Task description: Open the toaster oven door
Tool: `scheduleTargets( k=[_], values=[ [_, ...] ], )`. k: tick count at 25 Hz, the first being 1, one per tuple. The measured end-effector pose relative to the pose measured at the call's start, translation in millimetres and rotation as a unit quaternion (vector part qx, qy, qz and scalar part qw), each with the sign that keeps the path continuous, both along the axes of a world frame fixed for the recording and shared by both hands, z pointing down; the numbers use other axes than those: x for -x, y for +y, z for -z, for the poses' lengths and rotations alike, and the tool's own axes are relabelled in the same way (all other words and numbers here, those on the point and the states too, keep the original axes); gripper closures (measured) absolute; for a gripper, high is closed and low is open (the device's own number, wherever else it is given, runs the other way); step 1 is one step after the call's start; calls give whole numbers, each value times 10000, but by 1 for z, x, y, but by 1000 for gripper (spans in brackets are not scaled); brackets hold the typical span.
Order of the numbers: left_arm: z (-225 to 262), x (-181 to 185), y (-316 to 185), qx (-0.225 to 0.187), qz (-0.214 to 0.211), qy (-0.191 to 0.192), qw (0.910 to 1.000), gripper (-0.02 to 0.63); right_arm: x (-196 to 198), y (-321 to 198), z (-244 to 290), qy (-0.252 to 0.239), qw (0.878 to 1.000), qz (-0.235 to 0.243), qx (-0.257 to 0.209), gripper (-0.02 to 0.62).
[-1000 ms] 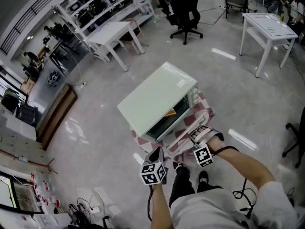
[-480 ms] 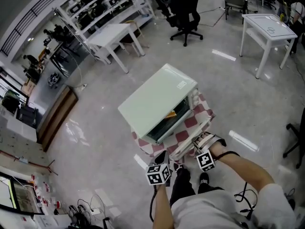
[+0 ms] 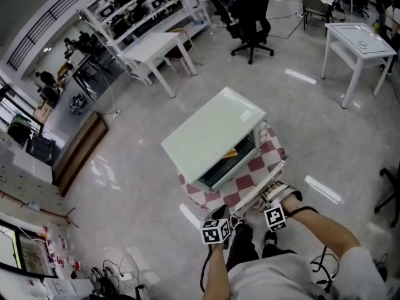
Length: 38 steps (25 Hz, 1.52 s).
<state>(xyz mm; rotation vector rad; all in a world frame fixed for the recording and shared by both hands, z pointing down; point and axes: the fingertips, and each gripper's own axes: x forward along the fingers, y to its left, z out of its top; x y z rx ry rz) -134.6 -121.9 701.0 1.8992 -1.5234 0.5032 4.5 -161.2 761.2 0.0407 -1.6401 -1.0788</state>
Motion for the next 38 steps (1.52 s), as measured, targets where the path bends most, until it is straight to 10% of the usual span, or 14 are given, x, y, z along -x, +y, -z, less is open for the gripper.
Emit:
scheduleTargets(
  k=[15, 38],
  values=[
    [-14, -16, 11, 188, -61, 142, 9997, 598, 9, 18, 44, -570, 9968, 440, 353, 490],
    [-11, -14, 26, 219, -146, 52, 9996, 598, 0, 10, -45, 590, 9956, 515, 509, 471]
  ],
)
